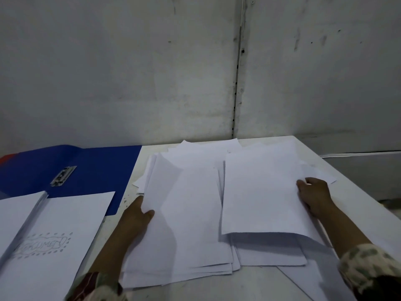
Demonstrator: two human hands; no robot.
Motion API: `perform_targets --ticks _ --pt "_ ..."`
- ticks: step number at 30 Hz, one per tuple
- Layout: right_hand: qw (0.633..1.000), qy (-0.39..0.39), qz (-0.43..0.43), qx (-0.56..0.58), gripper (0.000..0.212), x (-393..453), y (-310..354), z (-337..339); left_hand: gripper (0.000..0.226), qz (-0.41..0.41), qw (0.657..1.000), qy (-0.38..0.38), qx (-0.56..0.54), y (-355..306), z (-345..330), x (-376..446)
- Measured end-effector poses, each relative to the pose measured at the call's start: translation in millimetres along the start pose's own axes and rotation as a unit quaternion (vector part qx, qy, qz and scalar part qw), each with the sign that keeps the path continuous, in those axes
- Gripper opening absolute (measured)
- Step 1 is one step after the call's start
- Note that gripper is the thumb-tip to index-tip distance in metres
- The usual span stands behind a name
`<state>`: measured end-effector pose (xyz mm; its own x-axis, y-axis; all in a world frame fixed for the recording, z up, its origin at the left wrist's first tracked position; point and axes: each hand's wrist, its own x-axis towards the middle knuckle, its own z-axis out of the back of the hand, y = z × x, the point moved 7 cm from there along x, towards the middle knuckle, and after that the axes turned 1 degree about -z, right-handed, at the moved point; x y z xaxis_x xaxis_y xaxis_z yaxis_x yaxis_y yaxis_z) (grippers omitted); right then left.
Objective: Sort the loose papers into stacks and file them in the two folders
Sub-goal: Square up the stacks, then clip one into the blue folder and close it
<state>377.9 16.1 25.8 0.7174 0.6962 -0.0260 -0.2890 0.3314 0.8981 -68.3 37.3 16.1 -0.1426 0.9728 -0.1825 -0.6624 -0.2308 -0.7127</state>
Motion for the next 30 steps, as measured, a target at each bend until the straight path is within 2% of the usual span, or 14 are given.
perform_targets --ticks 6,10,19,22,25,28,30 --pt "0.994 0.084 0.051 -0.054 0.03 -44.3 15.5 -50.8 0.045 -0.007 0.998 0.039 -0.044 -15.4 -14.4 -0.4" --pt "0.986 0.128 0.071 -0.076 0.042 -73.3 18.5 -79.4 0.057 0.022 0.996 0.043 -0.074 -17.1 -19.9 -3.9" --pt "0.986 0.132 0.068 -0.07 0.036 -112.3 22.1 -113.8 0.056 -0.002 0.995 0.039 -0.087 -18.6 -25.1 -4.4" --pt "0.973 0.157 0.109 -0.132 0.024 -122.7 28.0 -123.3 0.053 -0.011 0.997 0.036 -0.062 -18.2 -24.2 -3.5" --pt "0.952 0.147 0.152 -0.22 0.023 -123.2 30.8 -119.6 0.048 -0.023 0.998 0.026 -0.048 -18.1 -23.5 -4.5" --pt "0.941 0.07 0.143 -0.298 0.053 -108.2 26.9 -94.0 0.048 -0.031 0.999 0.02 -0.034 -19.3 -25.5 -5.9" --pt "0.939 0.042 0.099 -0.328 0.07 -95.9 17.4 -76.8 0.049 -0.04 0.999 0.02 -0.024 -21.7 -27.8 -6.4"
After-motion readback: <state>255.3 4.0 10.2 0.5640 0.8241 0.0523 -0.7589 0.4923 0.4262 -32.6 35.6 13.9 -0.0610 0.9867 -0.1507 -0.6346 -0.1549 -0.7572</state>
